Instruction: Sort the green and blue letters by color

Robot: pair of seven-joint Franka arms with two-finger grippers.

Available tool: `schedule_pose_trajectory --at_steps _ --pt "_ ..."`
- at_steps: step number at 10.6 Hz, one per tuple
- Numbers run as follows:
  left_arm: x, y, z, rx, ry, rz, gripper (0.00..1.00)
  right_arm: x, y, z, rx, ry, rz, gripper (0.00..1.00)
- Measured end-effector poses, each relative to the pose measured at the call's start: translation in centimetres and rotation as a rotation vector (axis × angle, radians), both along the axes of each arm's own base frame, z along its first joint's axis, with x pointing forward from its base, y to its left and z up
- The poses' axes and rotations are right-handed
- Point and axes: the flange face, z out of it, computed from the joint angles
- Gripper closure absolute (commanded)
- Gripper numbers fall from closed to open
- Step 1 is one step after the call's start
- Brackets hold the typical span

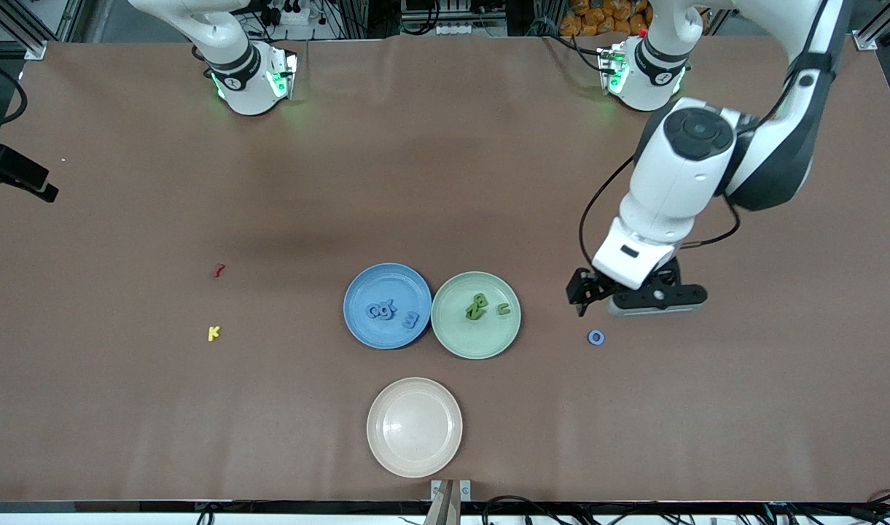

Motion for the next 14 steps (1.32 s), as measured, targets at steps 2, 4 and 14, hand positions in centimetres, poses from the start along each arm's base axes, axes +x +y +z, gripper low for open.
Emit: schedule_pose_trajectory --at_steps 2,4,14 --pt "-1.5 1.5 3.4 0.03 0.035 0.036 0.0 0.0 0.2 0.0 0.0 -0.001 0.004 0.0" --pt "-2.2 5.0 6.5 0.015 0.077 0.092 0.0 0.1 0.2 -0.1 0.0 0.001 0.004 0.0" --pt "-5.7 16.4 17.1 0.017 0.136 0.123 0.0 0.0 0.6 -0.1 0.001 0.007 0.01 0.0"
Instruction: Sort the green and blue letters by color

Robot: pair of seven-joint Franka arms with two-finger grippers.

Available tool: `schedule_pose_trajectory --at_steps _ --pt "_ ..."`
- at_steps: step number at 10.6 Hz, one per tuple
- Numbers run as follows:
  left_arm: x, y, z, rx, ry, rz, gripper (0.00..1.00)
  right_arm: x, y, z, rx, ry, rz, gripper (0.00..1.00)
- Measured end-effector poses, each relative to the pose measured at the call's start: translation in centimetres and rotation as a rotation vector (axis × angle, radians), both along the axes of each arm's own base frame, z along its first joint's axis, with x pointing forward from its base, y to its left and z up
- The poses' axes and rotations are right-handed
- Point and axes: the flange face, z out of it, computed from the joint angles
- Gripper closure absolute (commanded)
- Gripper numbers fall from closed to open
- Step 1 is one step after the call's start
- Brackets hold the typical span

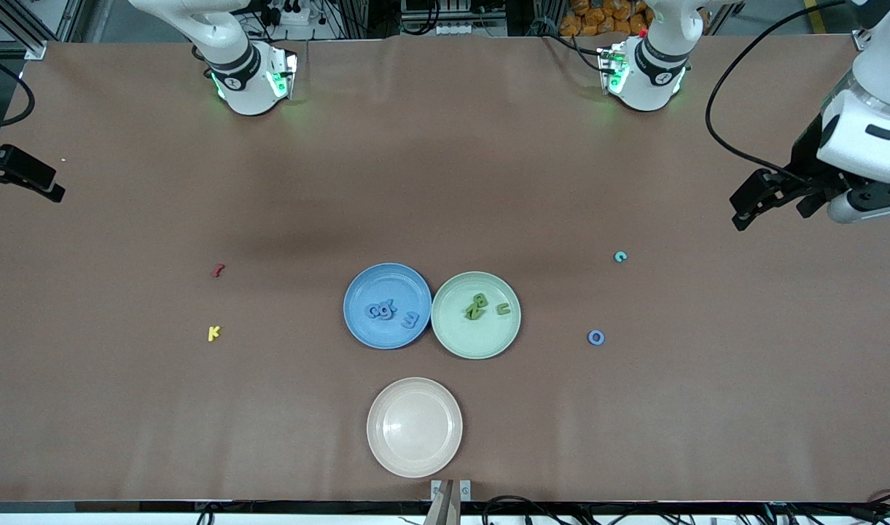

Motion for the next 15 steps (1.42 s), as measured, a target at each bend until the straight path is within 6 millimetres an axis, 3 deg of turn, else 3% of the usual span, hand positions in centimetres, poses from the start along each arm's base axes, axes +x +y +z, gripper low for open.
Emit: schedule_pose_trajectory --at_steps 2,5,6,11,15 --pt "-1.1 0.6 0.9 -0.003 0.044 -0.039 0.0 0.0 0.0 0.0 0.0 0.001 0.0 0.0" --pt "-1.8 4.0 2.8 -0.013 0.082 -0.098 0.0 0.0 0.0 0.0 0.0 0.001 0.001 0.0" --pt "-1.8 4.3 2.9 -0.01 0.089 -0.115 0.0 0.0 0.0 0.0 0.0 0.001 0.001 0.0" --pt "-2.8 1.8 2.7 -0.003 0.132 -0.168 0.0 0.0 0.1 0.0 0.0 0.001 0.002 0.0" --pt "-3.1 2.0 3.0 -0.002 0.134 -0.165 0.0 0.0 0.2 0.0 0.0 0.001 0.003 0.0"
